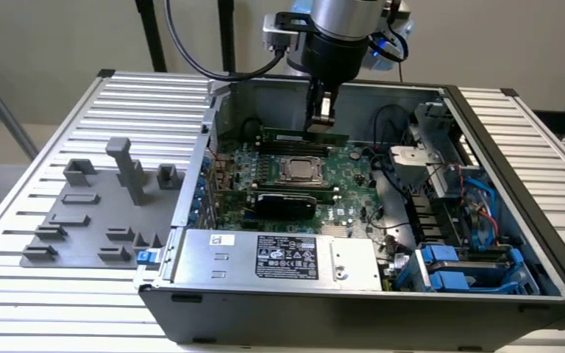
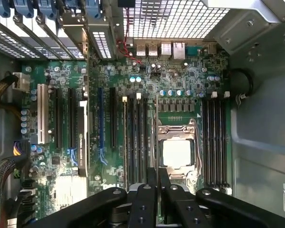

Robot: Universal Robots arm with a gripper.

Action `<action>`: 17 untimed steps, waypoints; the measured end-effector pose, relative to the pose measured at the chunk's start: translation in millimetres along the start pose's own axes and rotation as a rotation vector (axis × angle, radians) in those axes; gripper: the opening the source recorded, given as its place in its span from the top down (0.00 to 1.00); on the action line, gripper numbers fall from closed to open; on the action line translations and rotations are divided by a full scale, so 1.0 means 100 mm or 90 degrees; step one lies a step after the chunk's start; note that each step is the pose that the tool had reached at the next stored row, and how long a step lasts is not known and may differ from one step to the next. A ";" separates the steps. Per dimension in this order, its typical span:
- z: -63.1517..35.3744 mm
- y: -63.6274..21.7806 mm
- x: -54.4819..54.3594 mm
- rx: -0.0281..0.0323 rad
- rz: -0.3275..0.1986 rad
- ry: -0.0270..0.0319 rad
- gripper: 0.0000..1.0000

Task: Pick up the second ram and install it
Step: 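Insert the second ram into the second slot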

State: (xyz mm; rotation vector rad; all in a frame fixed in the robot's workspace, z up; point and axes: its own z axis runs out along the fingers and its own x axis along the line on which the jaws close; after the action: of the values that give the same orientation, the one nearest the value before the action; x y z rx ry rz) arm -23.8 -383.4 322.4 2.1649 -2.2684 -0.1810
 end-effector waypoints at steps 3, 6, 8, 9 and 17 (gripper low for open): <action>0.000 0.000 0.00 0.0000 0.000 0.0000 1.00; 0.000 0.000 0.00 0.0000 0.000 0.0000 1.00; 0.000 0.000 0.00 0.0000 0.000 0.0000 1.00; 0.000 0.000 0.00 0.0000 0.000 0.0000 1.00; 0.108 0.020 -0.01 0.0026 0.000 0.0023 1.00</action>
State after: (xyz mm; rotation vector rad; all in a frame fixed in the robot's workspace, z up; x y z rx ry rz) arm -26.6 -381.2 311.9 2.1656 -2.2687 -0.1725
